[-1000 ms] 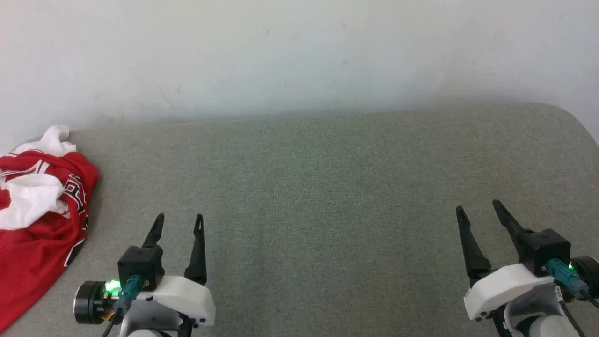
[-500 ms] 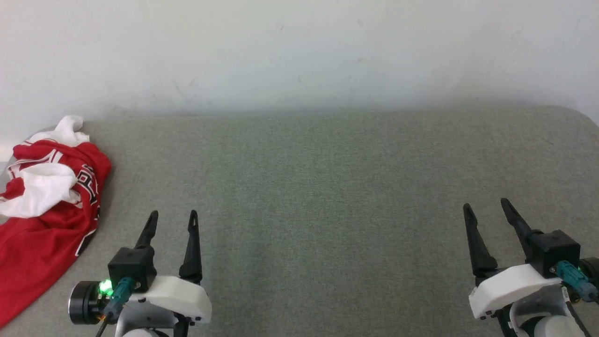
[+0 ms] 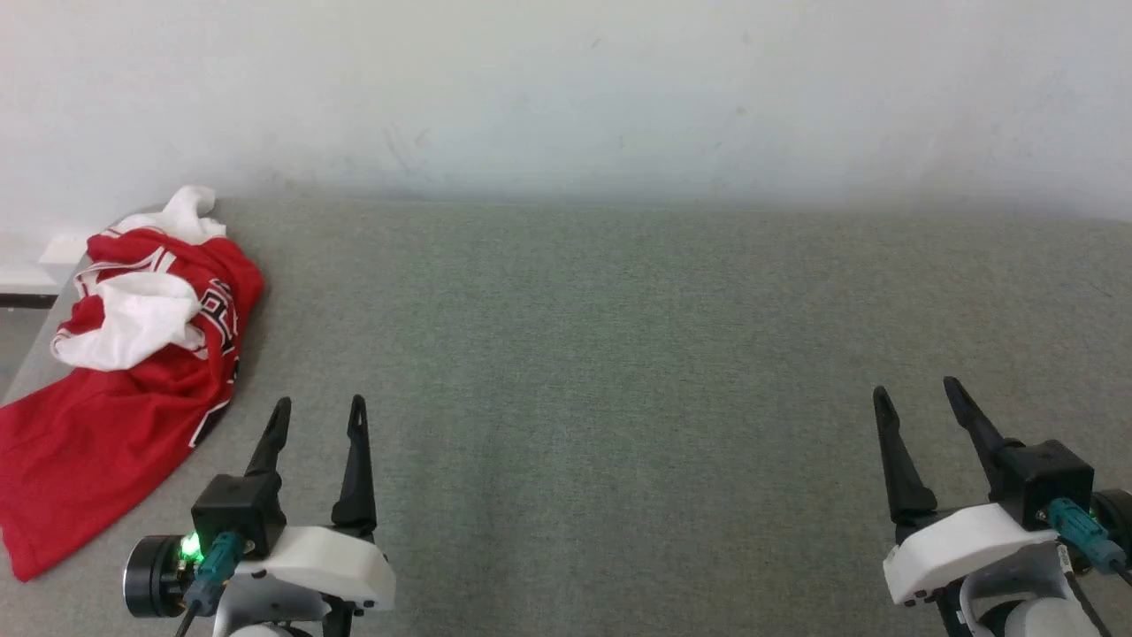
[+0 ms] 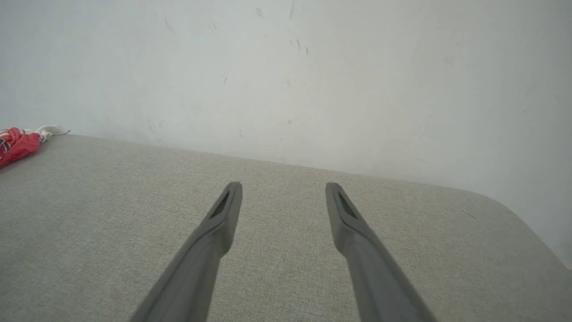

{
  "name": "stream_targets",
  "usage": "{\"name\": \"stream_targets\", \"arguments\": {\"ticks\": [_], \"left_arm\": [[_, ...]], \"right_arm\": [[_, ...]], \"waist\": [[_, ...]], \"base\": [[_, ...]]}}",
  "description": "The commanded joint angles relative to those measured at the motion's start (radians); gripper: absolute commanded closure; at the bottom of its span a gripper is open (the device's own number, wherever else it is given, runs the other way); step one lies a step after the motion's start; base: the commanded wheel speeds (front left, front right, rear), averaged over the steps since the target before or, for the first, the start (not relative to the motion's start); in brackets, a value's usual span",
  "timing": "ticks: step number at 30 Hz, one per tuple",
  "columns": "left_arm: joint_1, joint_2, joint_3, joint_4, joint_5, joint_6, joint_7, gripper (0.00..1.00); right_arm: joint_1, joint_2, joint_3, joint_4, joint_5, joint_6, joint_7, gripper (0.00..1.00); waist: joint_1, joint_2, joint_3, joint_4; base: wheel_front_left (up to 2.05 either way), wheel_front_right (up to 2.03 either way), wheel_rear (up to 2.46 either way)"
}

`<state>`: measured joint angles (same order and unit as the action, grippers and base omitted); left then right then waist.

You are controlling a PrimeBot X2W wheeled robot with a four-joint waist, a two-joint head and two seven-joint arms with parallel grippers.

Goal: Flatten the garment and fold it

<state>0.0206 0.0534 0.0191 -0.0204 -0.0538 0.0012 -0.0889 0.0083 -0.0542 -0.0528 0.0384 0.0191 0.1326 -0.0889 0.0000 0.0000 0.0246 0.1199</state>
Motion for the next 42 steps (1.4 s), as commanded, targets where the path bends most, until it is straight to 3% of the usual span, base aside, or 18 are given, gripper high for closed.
{"name": "stream_targets", "arguments": {"ticks": [1,42], "left_arm": [[0.011,-0.001,0.006,-0.007,-0.007,-0.006,-0.01,0.0],[0.065,-0.002,0.011,0.0,-0.053,-0.02,-0.093,0.0]], "right_arm": [[-0.012,0.001,0.003,0.006,0.004,-0.001,-0.01,0.0],[-0.021,0.003,0.056,0.095,0.018,-0.001,-0.093,0.0]], "waist": [[0.0,0.0,0.003,0.019],[0.0,0.0,-0.025,0.345]], "base": [[0.0,0.0,0.0],[0.0,0.0,0.0]]}}
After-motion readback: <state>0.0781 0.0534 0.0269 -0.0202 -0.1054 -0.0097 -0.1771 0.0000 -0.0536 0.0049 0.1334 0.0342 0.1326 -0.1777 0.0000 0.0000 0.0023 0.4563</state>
